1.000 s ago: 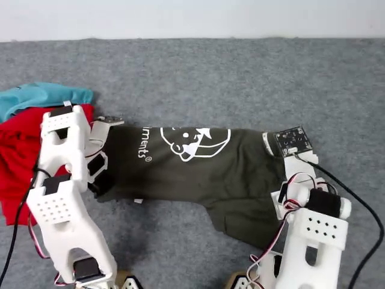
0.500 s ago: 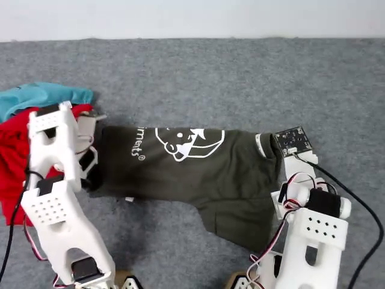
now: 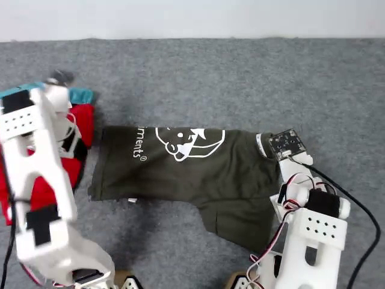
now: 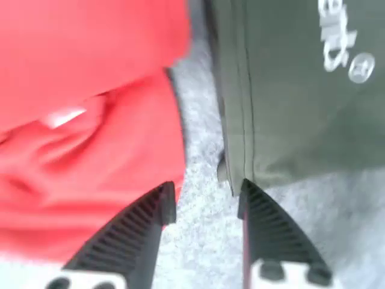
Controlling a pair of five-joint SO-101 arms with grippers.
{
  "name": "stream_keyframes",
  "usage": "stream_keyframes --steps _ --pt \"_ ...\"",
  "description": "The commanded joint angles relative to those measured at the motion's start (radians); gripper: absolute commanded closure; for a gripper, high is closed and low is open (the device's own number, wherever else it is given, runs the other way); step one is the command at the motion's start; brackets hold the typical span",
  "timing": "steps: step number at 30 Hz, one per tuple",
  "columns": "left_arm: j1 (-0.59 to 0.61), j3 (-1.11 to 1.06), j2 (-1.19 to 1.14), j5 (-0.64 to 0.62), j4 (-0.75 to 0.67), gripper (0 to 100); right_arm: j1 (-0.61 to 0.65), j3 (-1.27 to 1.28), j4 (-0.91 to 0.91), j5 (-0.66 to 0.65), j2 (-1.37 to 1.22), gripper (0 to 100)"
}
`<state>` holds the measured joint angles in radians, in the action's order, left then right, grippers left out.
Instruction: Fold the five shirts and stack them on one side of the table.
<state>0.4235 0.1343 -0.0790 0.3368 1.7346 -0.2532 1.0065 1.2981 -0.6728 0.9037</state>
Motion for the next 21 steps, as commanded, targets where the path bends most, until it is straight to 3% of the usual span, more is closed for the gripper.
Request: stream_keyframes --steps 1,3,7,11,14,21 --pt "-0.014 -0.001 0.279 -0.172 0.018 83 0.016 -0.046 0.124 -0.172 0.004 67.5" --pt "-0.014 -0.001 0.41 -0.238 0.018 83 0.035 -0.089 0.242 -0.301 0.008 72.4" --pt "-0.014 -0.035 0.601 -0.252 0.018 83 0.062 -0.126 0.42 -0.6 0.002 84.0" --pt "-0.009 -0.189 0.706 -0.252 0.018 83 0.059 -0.083 0.437 -0.861 0.002 83.0" --pt "-0.006 -0.306 0.766 -0.25 0.018 83 0.068 0.005 0.364 -0.931 0.002 80.7" --pt "0.011 -0.394 0.838 -0.249 0.018 83 0.156 0.262 0.074 -0.858 0.005 80.4"
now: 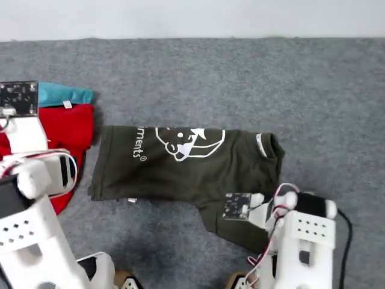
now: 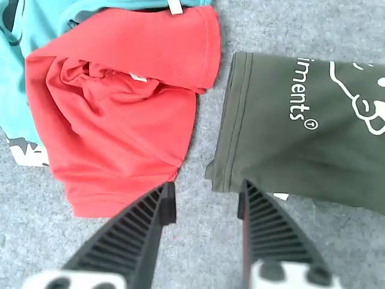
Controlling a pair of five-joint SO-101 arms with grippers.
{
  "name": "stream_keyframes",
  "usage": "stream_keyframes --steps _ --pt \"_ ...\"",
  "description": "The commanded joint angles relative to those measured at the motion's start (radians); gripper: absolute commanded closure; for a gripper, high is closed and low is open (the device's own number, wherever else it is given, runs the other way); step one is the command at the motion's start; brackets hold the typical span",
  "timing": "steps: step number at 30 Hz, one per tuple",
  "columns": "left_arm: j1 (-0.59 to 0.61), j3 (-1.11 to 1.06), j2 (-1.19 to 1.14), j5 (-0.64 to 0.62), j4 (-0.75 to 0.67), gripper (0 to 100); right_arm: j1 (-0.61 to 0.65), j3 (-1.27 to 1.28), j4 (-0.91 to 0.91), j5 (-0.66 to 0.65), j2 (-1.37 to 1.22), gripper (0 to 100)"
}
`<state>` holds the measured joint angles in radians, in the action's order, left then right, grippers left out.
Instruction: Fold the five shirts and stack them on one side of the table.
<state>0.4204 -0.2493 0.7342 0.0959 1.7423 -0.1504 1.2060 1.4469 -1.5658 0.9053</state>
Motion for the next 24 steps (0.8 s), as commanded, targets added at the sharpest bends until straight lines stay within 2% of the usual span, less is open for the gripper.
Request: stream_keyframes --steps 1,5,12,16,18,21,24 --pt "0.032 -0.019 0.023 -0.008 0.009 83 0.084 0.083 -0.084 0.055 0.008 80.4" --pt "0.114 -0.039 0.025 -0.008 -0.005 83 0.171 0.126 -0.108 0.115 0.002 80.4" --pt "0.126 -0.042 0.025 -0.008 -0.003 83 0.182 0.316 -0.346 0.114 0.001 80.5" --pt "0.124 -0.042 0.025 -0.008 -0.003 83 0.177 0.318 -0.349 0.117 0.001 80.9" --pt "0.123 -0.042 0.026 -0.008 -0.002 83 0.177 0.318 -0.355 0.117 0.001 85.4" --pt "0.123 -0.042 0.031 -0.008 0.0 83 0.174 0.316 -0.377 0.127 0.001 98.2" --pt "0.121 -0.042 0.031 -0.008 0.0 83 0.174 0.302 -0.386 0.193 0.001 97.4"
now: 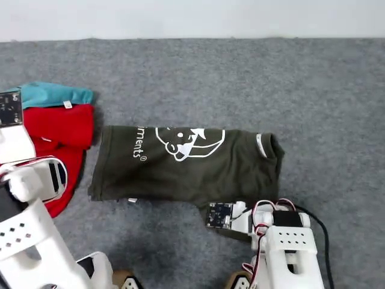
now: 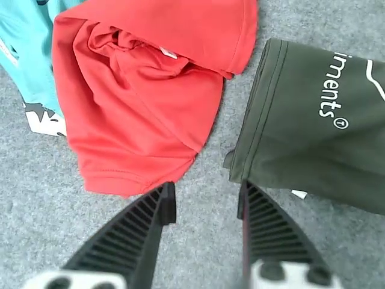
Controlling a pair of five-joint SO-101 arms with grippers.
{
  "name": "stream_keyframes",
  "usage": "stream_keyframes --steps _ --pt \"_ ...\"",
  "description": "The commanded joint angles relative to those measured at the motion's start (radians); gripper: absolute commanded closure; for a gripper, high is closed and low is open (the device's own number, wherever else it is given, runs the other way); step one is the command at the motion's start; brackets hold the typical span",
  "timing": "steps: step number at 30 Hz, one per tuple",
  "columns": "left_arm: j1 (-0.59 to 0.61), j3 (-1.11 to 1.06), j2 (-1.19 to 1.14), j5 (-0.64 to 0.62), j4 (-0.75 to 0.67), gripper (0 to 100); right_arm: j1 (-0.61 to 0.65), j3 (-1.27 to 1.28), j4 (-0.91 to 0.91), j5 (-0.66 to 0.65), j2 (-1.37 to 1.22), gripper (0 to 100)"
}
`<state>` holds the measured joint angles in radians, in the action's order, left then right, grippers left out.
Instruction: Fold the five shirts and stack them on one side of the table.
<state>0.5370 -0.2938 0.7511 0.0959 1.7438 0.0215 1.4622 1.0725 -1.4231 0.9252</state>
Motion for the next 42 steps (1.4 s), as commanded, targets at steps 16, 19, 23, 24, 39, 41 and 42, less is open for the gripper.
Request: stream_keyframes --steps 16,19,23,24,39,41,42 --pt "0.003 0.002 0.015 -0.008 0.002 83 0.008 -0.269 0.076 0.235 -0.022 98.8" --pt "0.003 0.002 0.015 -0.008 0.008 83 0.008 -0.31 0.016 0.311 -0.062 98.8" --pt "0.003 0.004 0.015 -0.008 0.009 83 0.033 -0.315 -0.117 0.427 -0.139 98.8" --pt "0.003 0.004 0.015 -0.008 0.009 83 0.044 -0.315 -0.145 0.46 -0.15 98.8" --pt "0.003 0.002 0.015 -0.008 0.009 83 0.077 -0.454 -0.435 0.715 -0.377 98.8" --pt "0.003 0.002 0.015 -0.008 0.009 83 0.077 -0.456 -0.484 0.73 -0.414 98.4" --pt "0.003 0.002 0.015 -0.008 0.009 83 0.077 -0.456 -0.515 0.738 -0.432 98.3"
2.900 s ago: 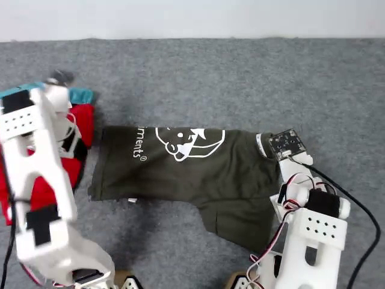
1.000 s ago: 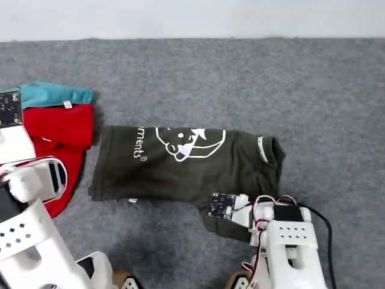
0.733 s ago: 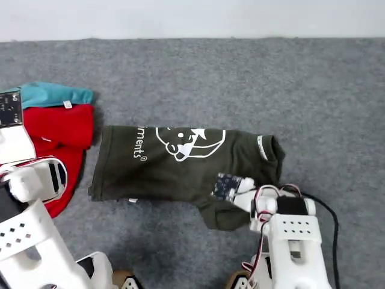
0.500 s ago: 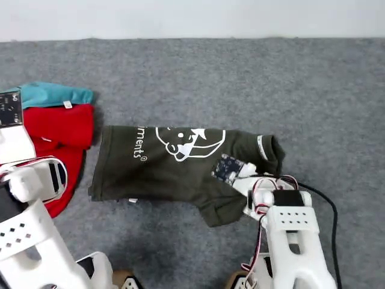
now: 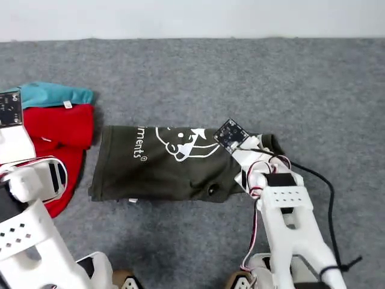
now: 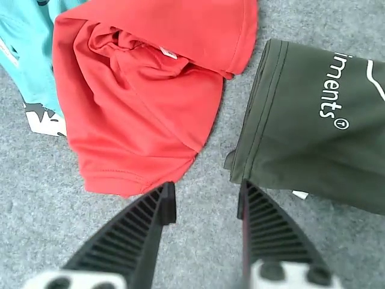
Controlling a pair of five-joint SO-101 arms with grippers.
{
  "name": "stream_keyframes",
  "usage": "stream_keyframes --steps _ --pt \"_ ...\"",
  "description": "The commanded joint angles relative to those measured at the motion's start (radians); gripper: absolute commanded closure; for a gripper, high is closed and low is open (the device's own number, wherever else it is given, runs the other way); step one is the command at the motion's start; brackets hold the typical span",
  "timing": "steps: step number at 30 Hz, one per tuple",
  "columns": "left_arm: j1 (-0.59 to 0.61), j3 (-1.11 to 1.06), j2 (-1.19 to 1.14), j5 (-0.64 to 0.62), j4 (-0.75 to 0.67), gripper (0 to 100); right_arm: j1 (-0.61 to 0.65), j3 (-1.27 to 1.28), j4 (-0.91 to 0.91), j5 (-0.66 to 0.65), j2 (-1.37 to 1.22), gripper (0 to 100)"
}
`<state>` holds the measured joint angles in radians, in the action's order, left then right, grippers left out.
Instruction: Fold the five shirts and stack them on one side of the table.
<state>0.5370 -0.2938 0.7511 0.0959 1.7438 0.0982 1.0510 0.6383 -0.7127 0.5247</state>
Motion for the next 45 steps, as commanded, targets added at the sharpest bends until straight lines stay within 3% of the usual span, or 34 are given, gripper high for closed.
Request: stream_keyframes --steps 1,6,9,14,23,25,31,36,39,45 --pt "0.003 0.002 0.015 -0.008 0.011 83 0.001 -0.044 -0.11 0.032 -0.051 98.3" --pt "0.003 0.001 0.015 -0.008 0.011 83 0.001 -0.044 -0.217 0.032 -0.157 97.2" --pt "0.003 0.001 0.015 -0.008 0.011 83 0.001 -0.044 -0.28 0.044 -0.2 89.6" --pt "0.003 0.001 0.015 -0.008 0.011 83 0.001 -0.054 -0.354 0.17 -0.245 77.0" --pt "0.003 0.001 0.017 -0.008 0.011 83 -0.001 -0.224 -0.355 0.327 -0.371 76.8" --pt "0.003 0.001 0.017 -0.008 0.011 83 -0.001 -0.252 -0.298 0.325 -0.366 76.8" --pt "0.003 0.001 0.017 -0.008 0.011 83 0.008 -0.354 0.16 0.324 -0.185 76.8" --pt "0.003 0.001 0.017 -0.008 0.011 83 0.022 -0.347 0.418 0.305 0.007 76.8" --pt "0.003 0.001 0.017 -0.008 0.011 83 0.091 -0.241 0.418 0.284 0.028 76.8" --pt "0.003 0.001 0.017 -0.008 0.011 83 0.22 -0.077 0.2 0.288 0.022 76.8"
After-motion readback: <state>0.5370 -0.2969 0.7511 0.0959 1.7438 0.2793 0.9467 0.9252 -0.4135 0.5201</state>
